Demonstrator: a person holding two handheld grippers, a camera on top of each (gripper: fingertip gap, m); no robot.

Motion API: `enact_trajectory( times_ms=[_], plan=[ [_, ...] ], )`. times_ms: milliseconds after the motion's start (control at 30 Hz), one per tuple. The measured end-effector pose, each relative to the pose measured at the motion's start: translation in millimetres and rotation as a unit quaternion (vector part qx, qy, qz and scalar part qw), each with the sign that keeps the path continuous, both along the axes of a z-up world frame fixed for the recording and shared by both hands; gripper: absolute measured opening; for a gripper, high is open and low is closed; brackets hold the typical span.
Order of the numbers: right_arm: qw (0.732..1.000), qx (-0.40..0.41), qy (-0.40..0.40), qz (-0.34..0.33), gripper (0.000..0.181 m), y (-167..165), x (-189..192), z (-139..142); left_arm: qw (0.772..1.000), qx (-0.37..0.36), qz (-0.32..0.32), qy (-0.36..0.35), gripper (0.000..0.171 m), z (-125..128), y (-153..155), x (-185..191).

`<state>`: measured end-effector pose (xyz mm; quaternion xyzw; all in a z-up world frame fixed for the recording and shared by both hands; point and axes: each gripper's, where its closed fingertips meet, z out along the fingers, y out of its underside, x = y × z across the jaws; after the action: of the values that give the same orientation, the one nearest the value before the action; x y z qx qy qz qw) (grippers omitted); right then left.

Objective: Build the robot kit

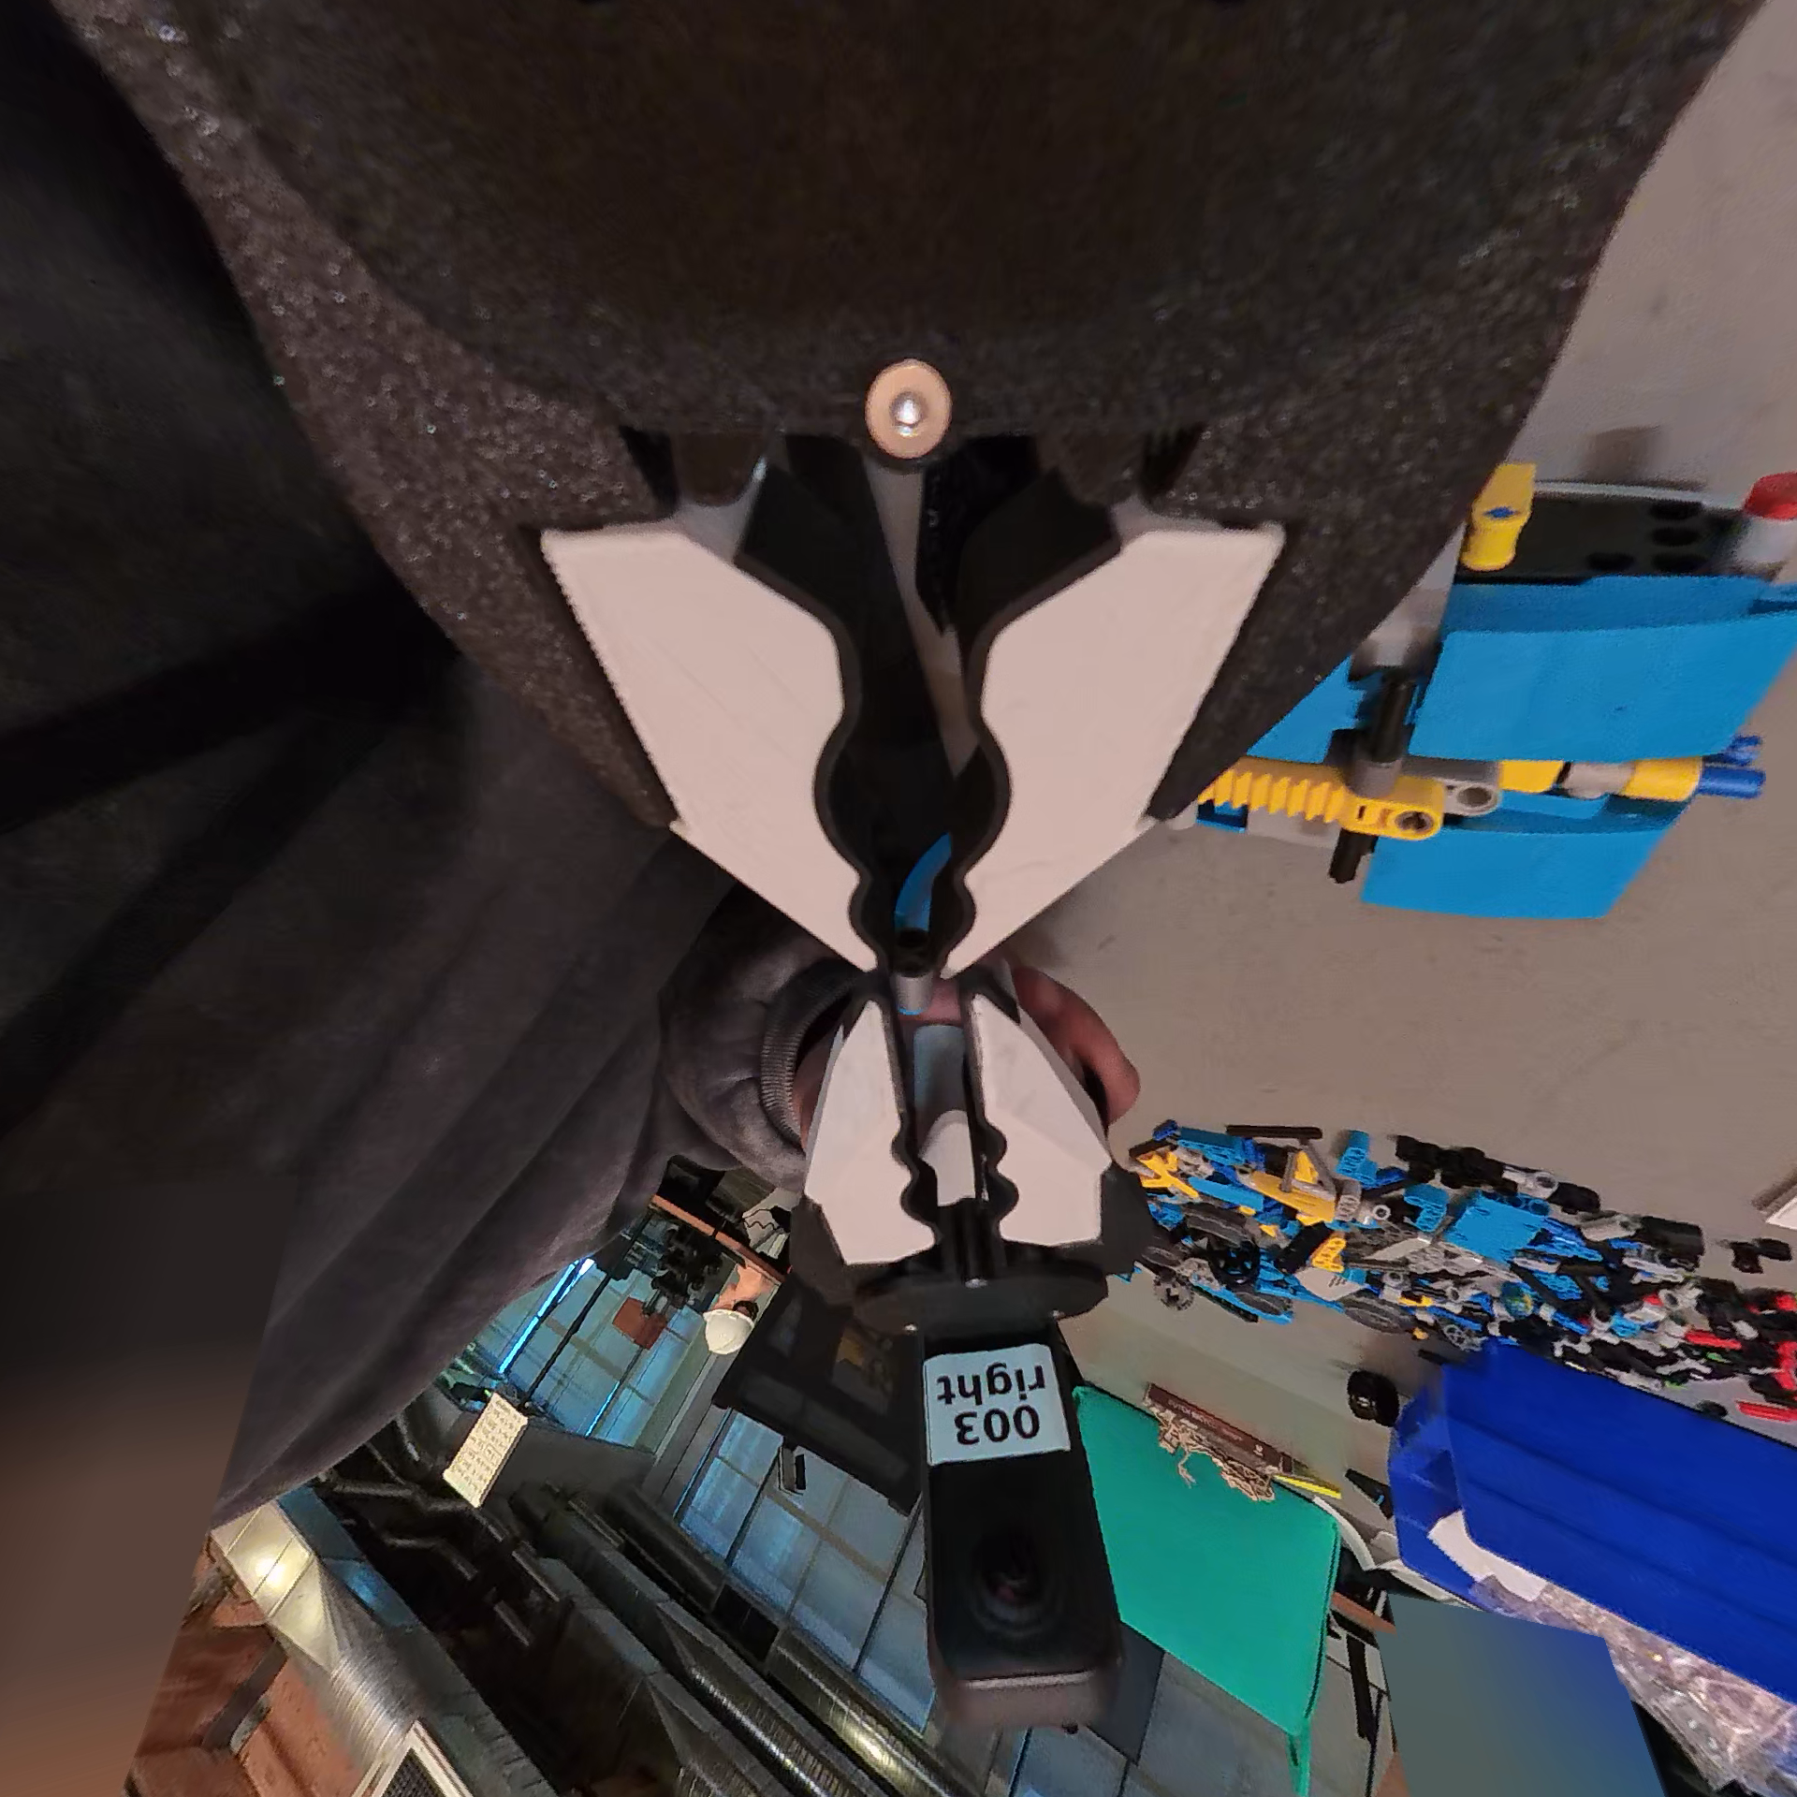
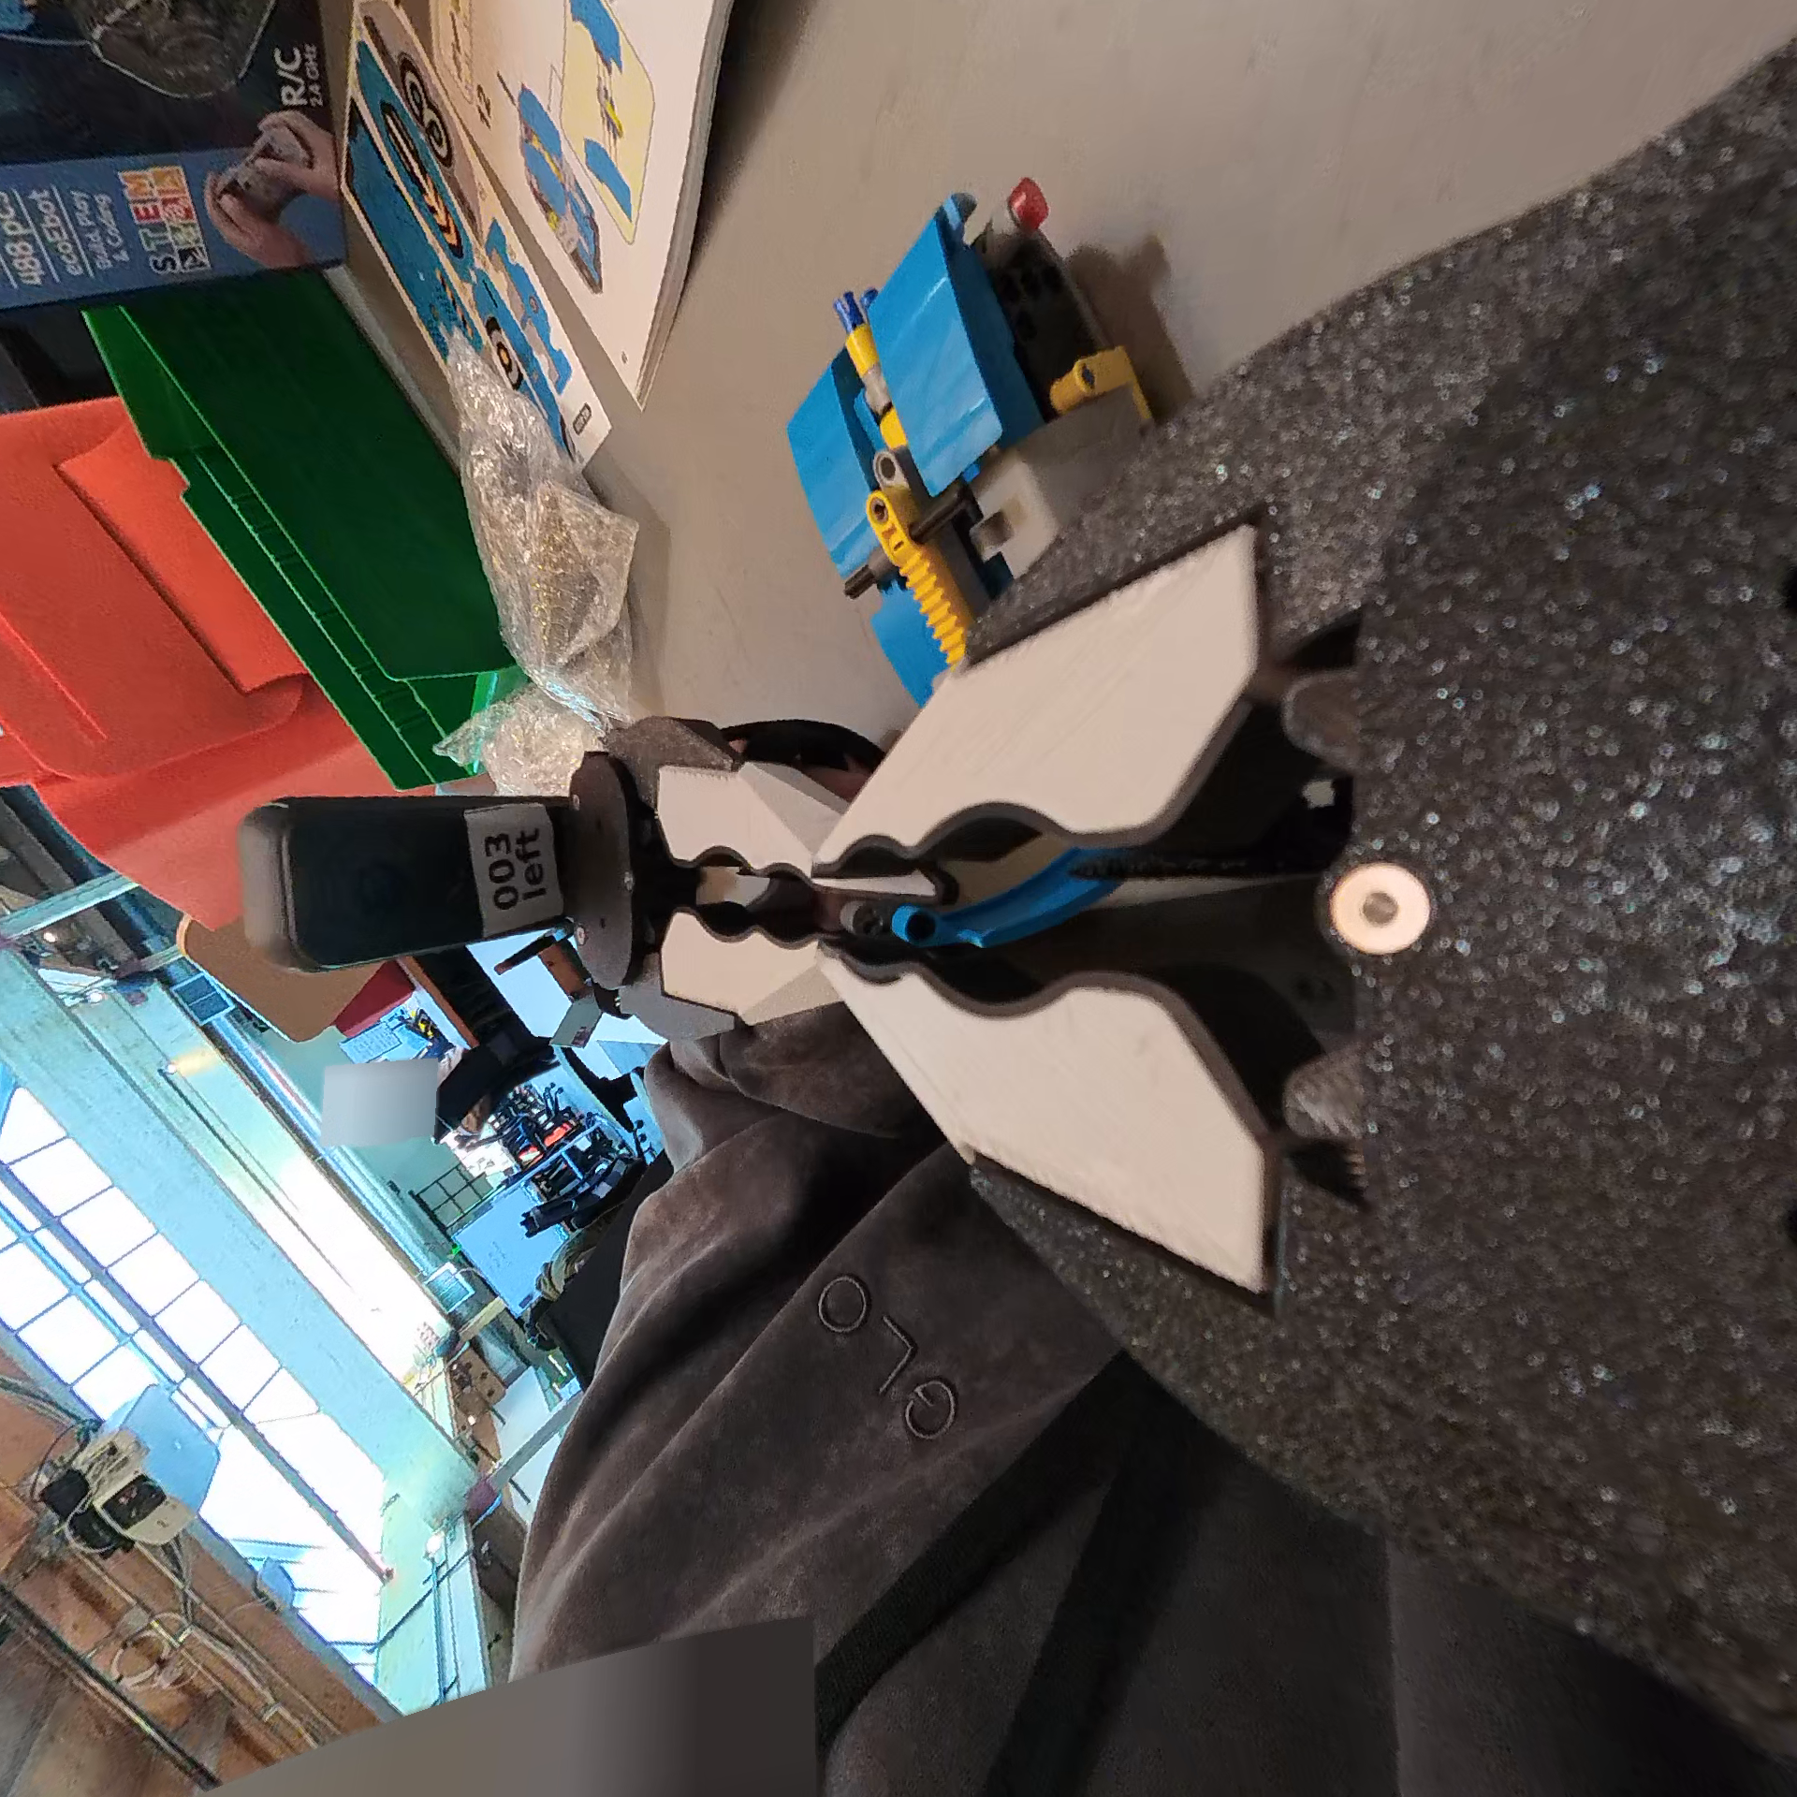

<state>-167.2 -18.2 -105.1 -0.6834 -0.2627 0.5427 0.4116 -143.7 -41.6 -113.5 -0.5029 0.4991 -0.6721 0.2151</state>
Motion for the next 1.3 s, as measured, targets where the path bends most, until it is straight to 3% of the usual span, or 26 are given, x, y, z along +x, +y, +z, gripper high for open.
enact_trajectory(
  times_ms=[467, 667, 1067, 1300],
  plan=[
    [1.0, -0.014, 0.016, 0.0, 0.01, 3, 4, -2, 1.0, -0.004, 0.013, 0.001, 0.006, -1, 6, 0],
    [0.999, -0.024, 0.02, -0.011, 0.034, 10, 11, -9, 0.999, -0.044, 0.024, -0.01, 0.006, 5, 18, -2],
    [1.0, -0.011, 0.014, 0.02, 0.025, 3, 4, -18, 0.994, -0.098, 0.038, -0.025, 0.006, 11, 34, -6],
    [1.0, 0.018, -0.016, 0.007, 0.003, 4, 3, -22, 0.994, -0.107, 0.017, -0.02, 0.006, 5, 32, -9]
  ],
)
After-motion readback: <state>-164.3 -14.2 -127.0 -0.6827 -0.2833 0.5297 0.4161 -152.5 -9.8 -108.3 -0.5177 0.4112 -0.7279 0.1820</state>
